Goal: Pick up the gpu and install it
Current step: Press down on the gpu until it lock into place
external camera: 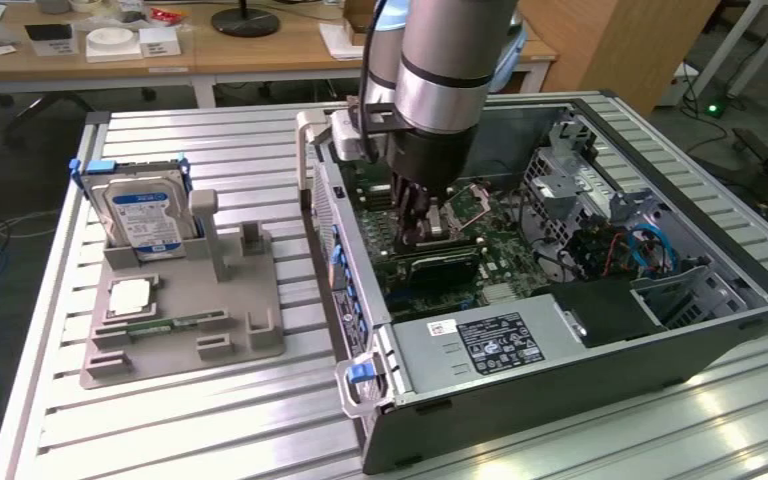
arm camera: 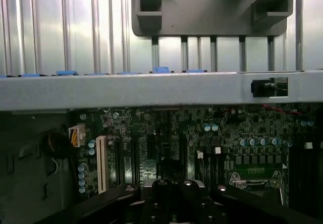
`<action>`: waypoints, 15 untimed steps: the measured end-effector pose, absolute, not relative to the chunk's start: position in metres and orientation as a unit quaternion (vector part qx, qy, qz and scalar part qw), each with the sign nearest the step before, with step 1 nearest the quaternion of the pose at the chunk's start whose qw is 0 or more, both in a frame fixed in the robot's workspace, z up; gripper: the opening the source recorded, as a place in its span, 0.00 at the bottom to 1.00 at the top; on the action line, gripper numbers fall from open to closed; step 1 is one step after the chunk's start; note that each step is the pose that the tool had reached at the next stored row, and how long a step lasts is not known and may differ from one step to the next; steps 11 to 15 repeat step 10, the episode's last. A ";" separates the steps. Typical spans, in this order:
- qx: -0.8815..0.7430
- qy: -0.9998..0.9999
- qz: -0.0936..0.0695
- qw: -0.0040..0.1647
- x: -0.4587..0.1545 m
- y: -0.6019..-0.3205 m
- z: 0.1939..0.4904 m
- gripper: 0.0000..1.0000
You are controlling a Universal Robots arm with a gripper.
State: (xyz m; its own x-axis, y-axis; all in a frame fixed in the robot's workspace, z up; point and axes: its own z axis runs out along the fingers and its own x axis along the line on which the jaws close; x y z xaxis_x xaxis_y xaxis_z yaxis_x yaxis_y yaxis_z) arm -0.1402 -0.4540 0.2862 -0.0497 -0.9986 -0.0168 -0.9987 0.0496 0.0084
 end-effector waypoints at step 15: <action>-0.689 0.724 0.000 0.012 -0.140 -0.454 0.286 0.11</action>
